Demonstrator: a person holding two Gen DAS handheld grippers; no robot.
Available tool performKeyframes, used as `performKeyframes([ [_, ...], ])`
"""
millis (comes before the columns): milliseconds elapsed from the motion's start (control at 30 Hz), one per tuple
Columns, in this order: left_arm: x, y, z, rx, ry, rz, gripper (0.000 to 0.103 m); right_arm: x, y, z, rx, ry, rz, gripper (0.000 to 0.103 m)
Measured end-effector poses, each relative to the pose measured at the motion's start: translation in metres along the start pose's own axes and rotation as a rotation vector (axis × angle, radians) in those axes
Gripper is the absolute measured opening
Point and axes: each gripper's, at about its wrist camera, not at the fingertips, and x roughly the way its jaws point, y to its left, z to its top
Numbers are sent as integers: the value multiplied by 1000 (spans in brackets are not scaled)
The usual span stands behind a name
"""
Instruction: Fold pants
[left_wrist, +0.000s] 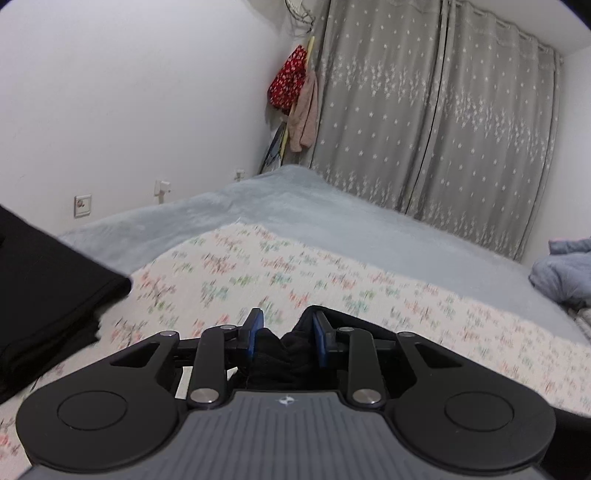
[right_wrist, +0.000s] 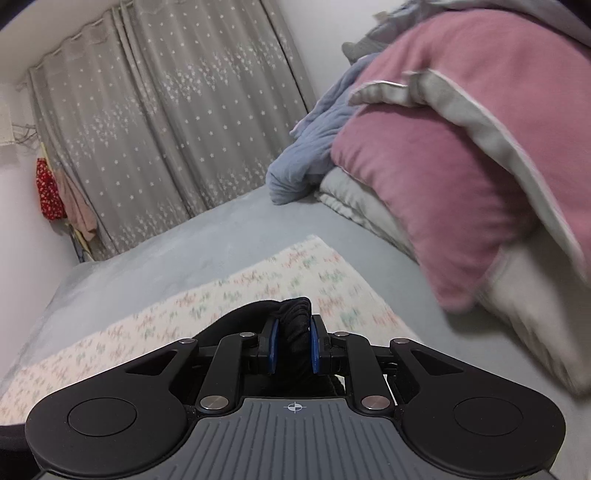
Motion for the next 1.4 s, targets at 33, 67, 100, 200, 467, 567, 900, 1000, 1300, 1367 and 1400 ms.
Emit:
performKeyframes([
  [33, -2, 1, -4, -1, 9, 6, 41, -7, -5, -12, 2, 7, -4, 15],
  [67, -3, 4, -8, -1, 18, 9, 41, -11, -11, -24, 6, 20, -6, 15],
  [100, -3, 5, -13, 7, 24, 11, 41, -14, -18, -37, 11, 36, -8, 16],
  [200, -3, 7, -25, 67, 42, 19, 41, -20, -35, -69, 13, 108, -14, 16],
  [467, -19, 28, -48, 115, 132, -34, 51, -34, -33, -98, -137, 272, 4, 17],
  [567, -29, 38, -51, 103, 154, -50, 59, -35, -29, -104, -185, 303, 4, 21],
  [900, -60, 74, -45, -107, 161, -48, 72, -56, -45, -104, -132, 275, -59, 64],
  [1000, -64, 92, -42, -260, 160, -49, 72, -59, -43, -102, -120, 258, -59, 64],
  [1300, -60, 70, -44, -353, 235, -166, 72, -75, -55, -86, 110, 172, 48, 76],
  [1367, -60, 64, -45, -378, 244, -184, 72, -75, -58, -86, 185, 191, 99, 76],
  [1400, -59, 62, -47, -398, 251, -194, 75, -73, -59, -87, 223, 212, 120, 76],
])
